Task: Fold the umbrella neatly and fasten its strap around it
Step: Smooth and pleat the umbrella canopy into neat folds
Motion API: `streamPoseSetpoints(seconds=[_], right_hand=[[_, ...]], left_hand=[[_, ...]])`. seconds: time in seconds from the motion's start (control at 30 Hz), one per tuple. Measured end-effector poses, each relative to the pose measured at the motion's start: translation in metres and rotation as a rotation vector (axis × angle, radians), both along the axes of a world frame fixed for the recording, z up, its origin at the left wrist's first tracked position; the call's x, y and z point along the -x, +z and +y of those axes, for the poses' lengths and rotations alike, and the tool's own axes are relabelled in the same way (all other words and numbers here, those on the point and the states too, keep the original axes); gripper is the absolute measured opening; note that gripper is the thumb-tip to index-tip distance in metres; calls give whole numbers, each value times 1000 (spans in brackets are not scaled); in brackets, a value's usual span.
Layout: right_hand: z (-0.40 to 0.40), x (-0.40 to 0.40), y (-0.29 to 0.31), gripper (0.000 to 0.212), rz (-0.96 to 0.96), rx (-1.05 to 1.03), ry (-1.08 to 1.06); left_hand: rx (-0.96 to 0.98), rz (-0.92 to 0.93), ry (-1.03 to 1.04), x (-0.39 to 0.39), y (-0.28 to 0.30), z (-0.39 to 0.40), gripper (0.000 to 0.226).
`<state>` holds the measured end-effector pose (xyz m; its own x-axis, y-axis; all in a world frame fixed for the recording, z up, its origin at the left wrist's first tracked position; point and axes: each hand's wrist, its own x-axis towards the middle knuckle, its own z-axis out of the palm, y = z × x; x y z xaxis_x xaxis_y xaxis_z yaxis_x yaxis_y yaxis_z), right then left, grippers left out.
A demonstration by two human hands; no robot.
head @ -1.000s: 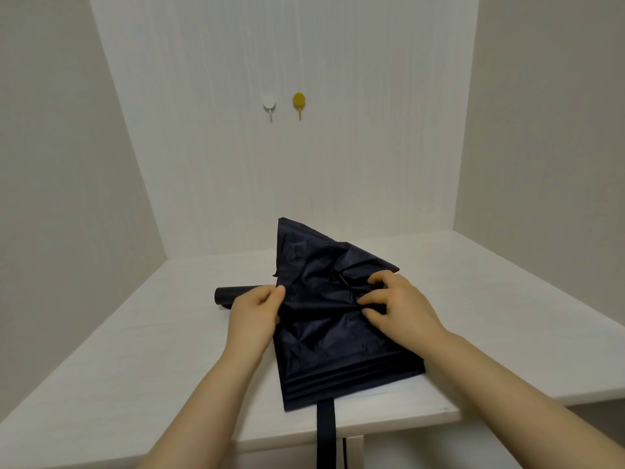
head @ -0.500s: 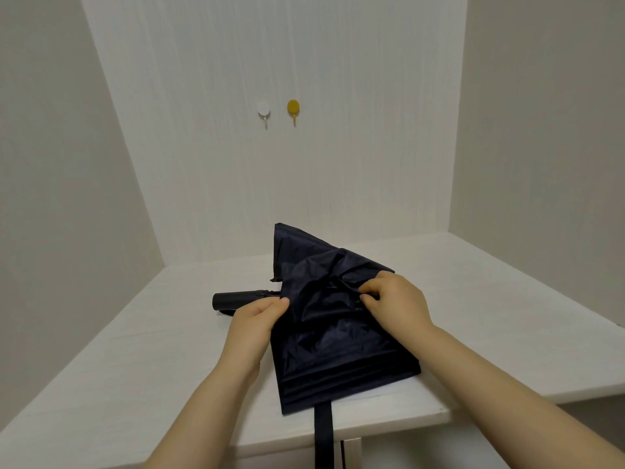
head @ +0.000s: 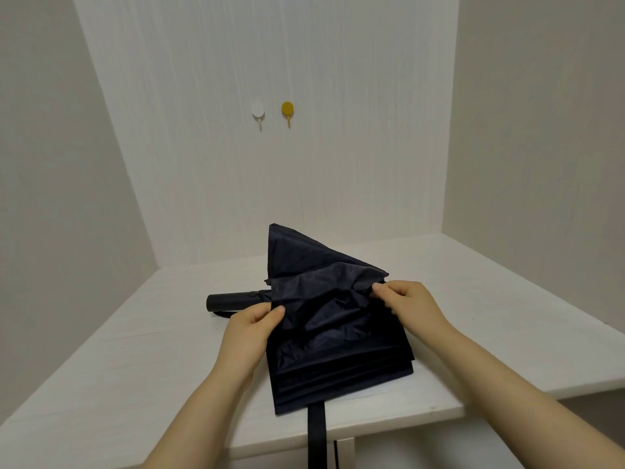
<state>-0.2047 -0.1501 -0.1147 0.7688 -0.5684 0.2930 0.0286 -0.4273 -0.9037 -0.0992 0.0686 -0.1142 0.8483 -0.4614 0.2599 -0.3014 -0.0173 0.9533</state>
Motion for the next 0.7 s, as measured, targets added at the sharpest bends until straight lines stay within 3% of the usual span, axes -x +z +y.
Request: streamPoseSetpoints(seconds=[0.17, 0.3, 0.43, 0.63, 0.7], right_hand=[[10, -7, 1, 48, 122, 136, -53], [16, -11, 4, 48, 6, 151, -78], [18, -8, 8, 47, -105, 6, 7], [8, 2, 16, 19, -179, -338, 15], [1, 7, 17, 17, -179, -428, 51]], left_hand=[[-31, -35, -5, 5, 4, 1, 22], [-57, -75, 25, 5, 3, 1, 35], [-92, -98, 43, 2, 2, 3, 53], [-45, -48, 43, -1, 0, 5, 57], [-46, -30, 39, 0, 1, 5, 48]])
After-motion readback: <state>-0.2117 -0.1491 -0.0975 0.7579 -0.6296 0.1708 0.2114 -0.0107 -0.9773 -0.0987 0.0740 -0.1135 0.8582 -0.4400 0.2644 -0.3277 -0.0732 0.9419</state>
